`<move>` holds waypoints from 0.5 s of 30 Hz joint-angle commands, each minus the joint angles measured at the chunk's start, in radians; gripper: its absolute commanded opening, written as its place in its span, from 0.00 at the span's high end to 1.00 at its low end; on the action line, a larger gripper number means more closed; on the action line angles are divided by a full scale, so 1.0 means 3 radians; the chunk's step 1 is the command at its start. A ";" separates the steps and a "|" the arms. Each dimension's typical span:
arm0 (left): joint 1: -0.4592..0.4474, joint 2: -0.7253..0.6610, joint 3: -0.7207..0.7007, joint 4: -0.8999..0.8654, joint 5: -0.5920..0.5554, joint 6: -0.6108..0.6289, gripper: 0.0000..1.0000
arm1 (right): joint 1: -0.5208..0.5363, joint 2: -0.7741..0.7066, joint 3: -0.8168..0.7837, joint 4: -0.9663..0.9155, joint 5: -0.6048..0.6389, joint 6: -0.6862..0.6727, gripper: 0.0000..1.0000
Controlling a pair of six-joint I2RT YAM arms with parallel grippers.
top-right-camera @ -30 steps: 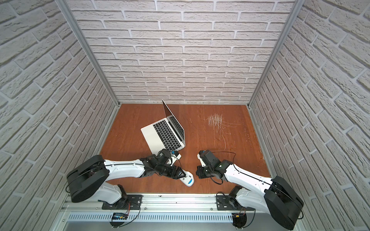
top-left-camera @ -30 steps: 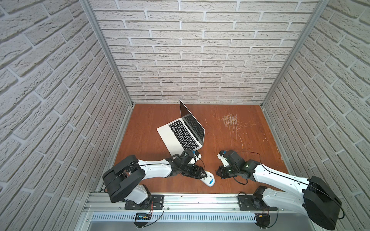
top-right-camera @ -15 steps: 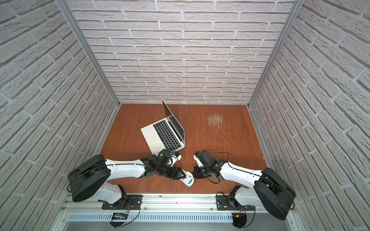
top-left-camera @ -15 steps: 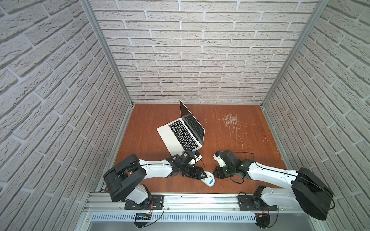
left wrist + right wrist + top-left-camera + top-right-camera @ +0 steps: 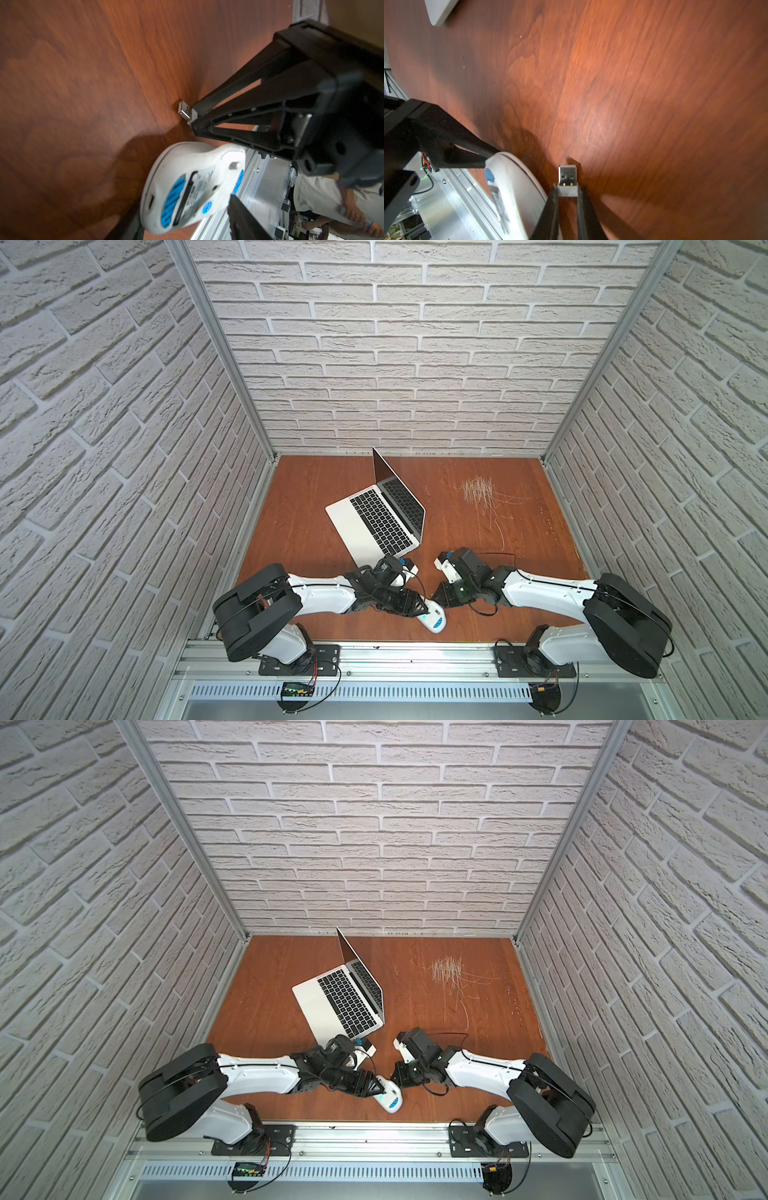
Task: Remove the wireless mouse receiver from the laptop
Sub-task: Adjust the mouse at the center of the board.
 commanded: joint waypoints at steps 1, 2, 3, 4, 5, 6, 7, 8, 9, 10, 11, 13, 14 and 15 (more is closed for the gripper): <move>-0.0020 -0.0031 -0.0050 0.0100 -0.0038 -0.0029 0.38 | 0.0027 0.0106 0.0064 0.0070 0.0041 -0.0045 0.97; -0.0020 -0.0028 -0.0046 0.0092 -0.0046 -0.0030 0.39 | 0.0027 0.0121 0.0076 0.0070 0.0054 -0.0057 0.97; -0.0019 -0.0032 -0.0047 0.0080 -0.0059 -0.0032 0.39 | 0.0028 0.0125 0.0087 0.0053 0.0071 -0.0068 0.97; -0.0019 -0.0033 -0.0049 0.0072 -0.0067 -0.0035 0.40 | 0.0027 0.0112 0.0108 0.0011 0.0108 -0.0094 0.97; -0.0022 -0.0039 -0.0052 0.0066 -0.0077 -0.0037 0.40 | 0.0027 0.0092 0.0125 -0.0048 0.0153 -0.0108 0.97; -0.0020 -0.0042 -0.0057 0.0067 -0.0080 -0.0041 0.41 | 0.0023 0.0044 0.0145 -0.0136 0.0227 -0.0127 0.97; -0.0021 -0.0051 -0.0062 0.0058 -0.0089 -0.0044 0.41 | 0.0018 -0.0004 0.0176 -0.0253 0.0327 -0.0138 0.97; -0.0020 -0.0065 -0.0072 0.0051 -0.0104 -0.0044 0.41 | 0.0009 -0.0110 0.0203 -0.0410 0.0454 -0.0152 0.97; -0.0021 -0.0080 -0.0075 0.0045 -0.0117 -0.0048 0.41 | 0.0007 -0.0201 0.0225 -0.0549 0.0547 -0.0159 0.97; -0.0020 -0.0097 -0.0085 0.0048 -0.0124 -0.0052 0.41 | 0.0006 -0.0302 0.0252 -0.0710 0.0646 -0.0161 0.97; -0.0020 -0.0111 -0.0096 0.0049 -0.0134 -0.0055 0.41 | 0.0007 -0.0403 0.0277 -0.0873 0.0739 -0.0158 0.97; -0.0020 -0.0131 -0.0117 0.0053 -0.0151 -0.0071 0.41 | 0.0006 -0.0603 0.0289 -0.1161 0.0875 -0.0149 0.97; -0.0021 -0.0140 -0.0129 0.0061 -0.0157 -0.0079 0.41 | 0.0006 -0.0702 0.0282 -0.1306 0.0928 -0.0140 0.97; -0.0022 -0.0147 -0.0141 0.0072 -0.0160 -0.0091 0.41 | 0.0006 -0.0804 0.0265 -0.1432 0.0956 -0.0126 0.97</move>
